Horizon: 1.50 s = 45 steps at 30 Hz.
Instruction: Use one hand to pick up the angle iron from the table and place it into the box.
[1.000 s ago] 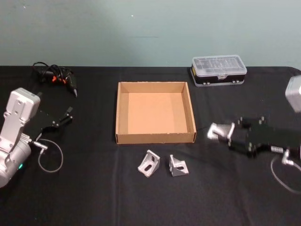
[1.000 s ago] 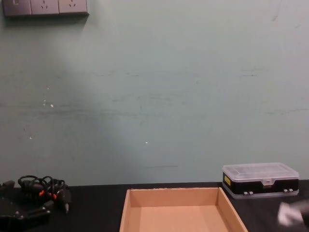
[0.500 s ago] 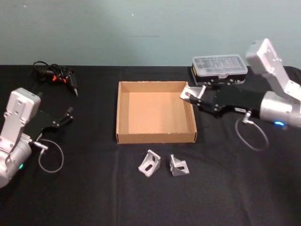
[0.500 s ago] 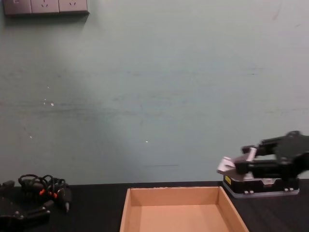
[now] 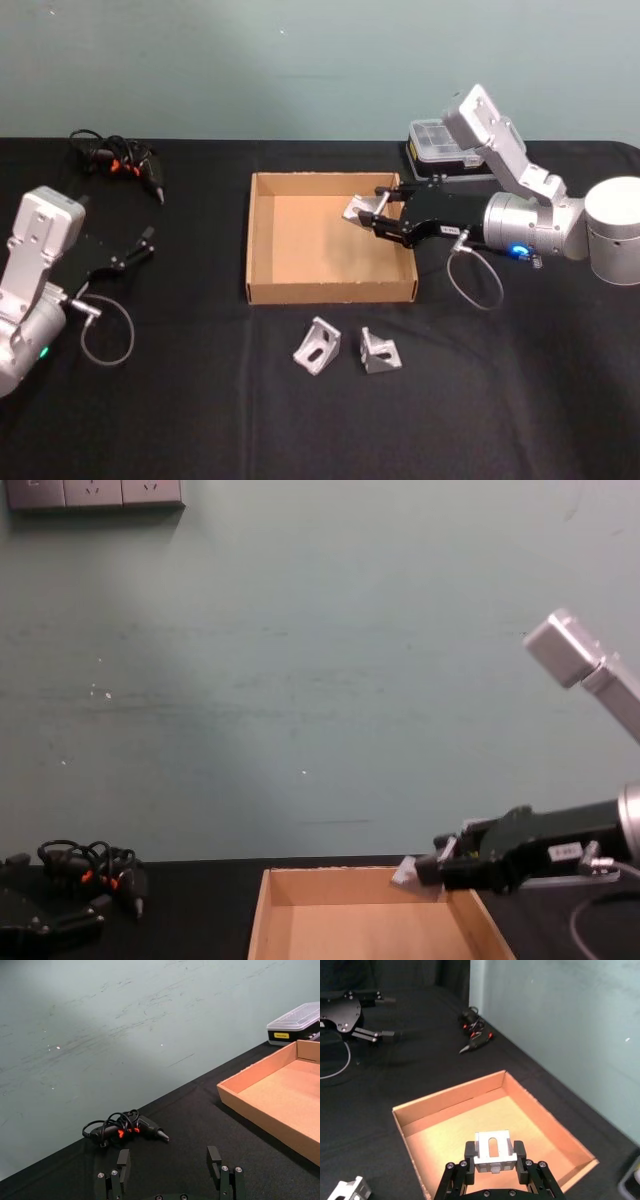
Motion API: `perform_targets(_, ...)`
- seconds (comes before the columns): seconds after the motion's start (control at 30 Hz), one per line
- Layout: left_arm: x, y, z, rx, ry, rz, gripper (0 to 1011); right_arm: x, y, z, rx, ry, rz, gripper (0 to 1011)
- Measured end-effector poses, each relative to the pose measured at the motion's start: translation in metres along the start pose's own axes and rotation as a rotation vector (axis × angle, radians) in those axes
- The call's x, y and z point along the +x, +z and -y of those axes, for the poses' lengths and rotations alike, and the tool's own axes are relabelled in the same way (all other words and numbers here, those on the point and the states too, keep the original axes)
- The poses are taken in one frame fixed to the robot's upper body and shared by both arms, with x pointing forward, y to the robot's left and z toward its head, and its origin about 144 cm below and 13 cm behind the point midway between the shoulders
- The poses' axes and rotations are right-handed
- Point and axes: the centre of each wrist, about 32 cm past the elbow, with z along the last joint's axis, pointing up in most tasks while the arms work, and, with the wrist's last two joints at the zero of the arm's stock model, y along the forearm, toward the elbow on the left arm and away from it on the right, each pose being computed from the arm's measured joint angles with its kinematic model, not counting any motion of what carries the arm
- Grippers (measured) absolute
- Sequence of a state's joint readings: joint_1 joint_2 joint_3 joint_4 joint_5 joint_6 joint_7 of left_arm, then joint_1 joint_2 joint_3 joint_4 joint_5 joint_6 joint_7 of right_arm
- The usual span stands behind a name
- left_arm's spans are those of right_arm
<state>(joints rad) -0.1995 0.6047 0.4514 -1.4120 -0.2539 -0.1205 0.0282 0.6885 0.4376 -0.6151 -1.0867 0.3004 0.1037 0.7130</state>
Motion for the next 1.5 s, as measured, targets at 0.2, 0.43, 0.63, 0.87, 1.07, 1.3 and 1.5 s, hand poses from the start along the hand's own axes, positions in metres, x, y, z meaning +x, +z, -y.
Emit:
perform_targets(0.2, 0.0, 0.0, 0.0, 0.0, 0.0, 0.0, 1000, -0.002, -0.01, -0.011, -0.033, 0.034, -0.031, 458)
perform_targets(0.43, 0.0, 0.0, 0.0, 0.0, 0.0, 0.0, 1000, -0.003, -0.014, -0.017, -0.053, 0.068, -0.034, 458)
perform_targets(0.63, 0.0, 0.0, 0.0, 0.0, 0.0, 0.0, 1000, -0.004, -0.015, -0.018, -0.079, 0.083, -0.029, 458)
perform_targets(0.87, 0.0, 0.0, 0.0, 0.0, 0.0, 0.0, 1000, -0.004, -0.013, -0.014, -0.108, 0.072, -0.027, 458)
perform_targets(1.07, 0.0, 0.0, 0.0, 0.0, 0.0, 0.0, 1000, -0.004, -0.013, -0.012, -0.124, 0.061, -0.032, 458)
perform_targets(1.3, 0.0, 0.0, 0.0, 0.0, 0.0, 0.0, 1000, -0.005, -0.014, -0.01, -0.126, 0.054, -0.029, 590)
perform_targets(1.5, 0.0, 0.0, 0.0, 0.0, 0.0, 0.0, 1000, -0.004, -0.014, -0.004, -0.111, 0.034, -0.021, 800)
